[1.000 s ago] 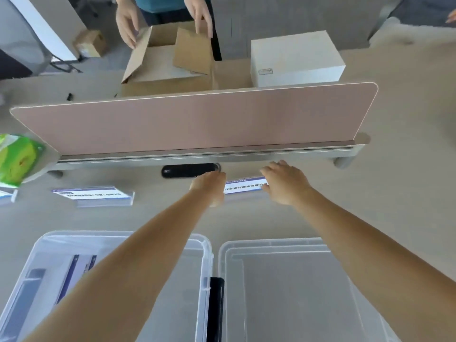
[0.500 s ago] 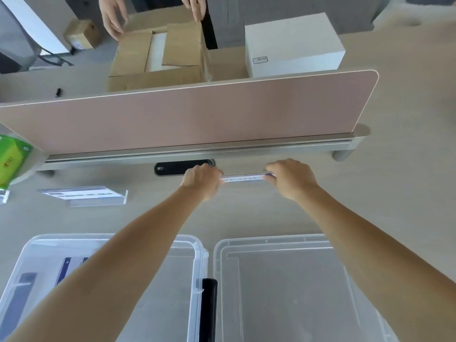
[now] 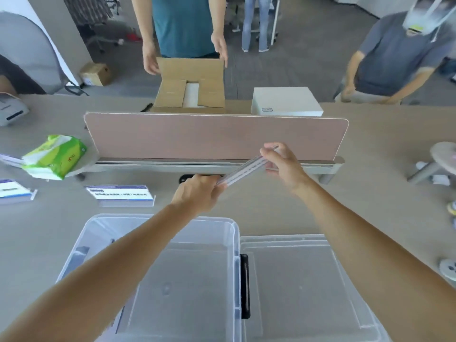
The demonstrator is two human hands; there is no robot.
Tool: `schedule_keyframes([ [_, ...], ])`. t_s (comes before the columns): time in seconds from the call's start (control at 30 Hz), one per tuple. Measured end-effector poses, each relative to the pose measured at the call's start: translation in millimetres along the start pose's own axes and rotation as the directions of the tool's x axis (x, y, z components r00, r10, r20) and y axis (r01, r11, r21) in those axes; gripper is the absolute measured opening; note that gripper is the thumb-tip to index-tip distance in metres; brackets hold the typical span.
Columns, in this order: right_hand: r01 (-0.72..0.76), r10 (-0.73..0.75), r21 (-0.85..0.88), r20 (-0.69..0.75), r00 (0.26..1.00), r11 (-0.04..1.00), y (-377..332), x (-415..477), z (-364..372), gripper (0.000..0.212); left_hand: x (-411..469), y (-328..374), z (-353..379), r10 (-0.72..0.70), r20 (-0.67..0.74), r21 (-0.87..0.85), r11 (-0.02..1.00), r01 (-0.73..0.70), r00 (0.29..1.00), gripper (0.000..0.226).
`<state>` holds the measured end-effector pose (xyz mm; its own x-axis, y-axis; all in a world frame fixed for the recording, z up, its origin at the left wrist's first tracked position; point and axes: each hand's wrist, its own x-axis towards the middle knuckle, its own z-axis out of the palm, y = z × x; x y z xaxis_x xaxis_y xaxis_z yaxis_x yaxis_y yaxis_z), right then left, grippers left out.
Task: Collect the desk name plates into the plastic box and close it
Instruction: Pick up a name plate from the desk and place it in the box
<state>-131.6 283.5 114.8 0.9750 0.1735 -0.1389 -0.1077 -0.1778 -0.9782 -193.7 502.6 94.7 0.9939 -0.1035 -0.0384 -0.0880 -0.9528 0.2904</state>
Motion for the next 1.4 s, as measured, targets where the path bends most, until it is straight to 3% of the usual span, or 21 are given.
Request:
schedule_keyframes([
  [0.1,0.082,-0.081,-0.080,0.015,0.997,0.993,-36,-17,31,0.041,-41,-18,-8,0.083,0.158,-0.176,0.983,-0.054,0.984,0.040],
  [0.2,0.118,-0.102,-0.147,0.108,0.989,0.982,-64,-34,56,0.038,-70,-46,-16,0.192,0.360,-0.577,0.815,0.056,0.913,0.081],
  [0.33,0.130,-0.095,-0.161,0.210,0.973,0.978,-89,-57,93,0.051,-95,-74,-16,0.284,0.365,-0.814,0.559,0.156,0.887,0.103],
  [0.5,0.194,-0.149,-0.184,0.235,0.961,0.964,-102,-74,139,0.061,-124,-85,-11,0.205,0.285,-0.866,0.474,0.160,0.936,0.119],
  [0.57,0.212,-0.159,-0.193,0.259,0.953,0.958,-103,-77,153,0.068,-136,-88,-11,0.157,0.275,-0.879,0.441,0.182,0.949,0.123],
  [0.67,0.166,-0.088,-0.243,0.301,0.949,0.956,-94,-75,173,0.074,-156,-92,-7,0.134,0.322,-0.865,0.444,0.234,0.937,0.110],
  [0.77,0.075,0.033,-0.305,0.335,0.942,0.950,-64,-72,192,0.070,-173,-100,5,0.118,0.388,-0.772,0.583,0.252,0.914,0.092],
  [0.9,-0.055,0.183,-0.306,0.406,0.895,0.950,-4,-78,214,0.076,-193,-97,27,-0.094,0.401,-0.667,0.652,0.361,0.911,0.079],
  [0.97,-0.054,0.217,-0.329,0.482,0.849,0.943,25,-79,222,0.057,-200,-92,43,-0.179,0.390,-0.599,0.696,0.396,0.903,0.071],
  [1.03,-0.062,0.256,-0.346,0.552,0.794,0.936,52,-77,228,0.038,-205,-93,59,-0.265,0.431,-0.537,0.694,0.481,0.863,0.073],
  [1.13,-0.105,0.318,-0.362,0.601,0.733,0.926,91,-68,236,0.043,-210,-101,76,-0.356,0.503,-0.467,0.655,0.594,0.787,0.074],
  [1.2,-0.145,0.354,-0.359,0.631,0.690,0.922,116,-64,244,0.042,-210,-108,85,-0.410,0.529,-0.420,0.634,0.649,0.743,0.062],
  [1.27,-0.183,0.380,-0.356,0.629,0.678,0.916,137,-60,256,0.038,-208,-114,91,-0.464,0.561,-0.358,0.611,0.706,0.686,0.051],
  [1.33,-0.253,0.409,-0.331,0.597,0.690,0.909,154,-55,268,0.045,-202,-119,97,-0.501,0.595,-0.312,0.577,0.755,0.628,0.054],
  [1.4,-0.324,0.437,-0.293,0.586,0.682,0.900,163,-52,278,0.036,-196,-122,102,-0.523,0.616,-0.288,0.546,0.787,0.589,0.055],
])
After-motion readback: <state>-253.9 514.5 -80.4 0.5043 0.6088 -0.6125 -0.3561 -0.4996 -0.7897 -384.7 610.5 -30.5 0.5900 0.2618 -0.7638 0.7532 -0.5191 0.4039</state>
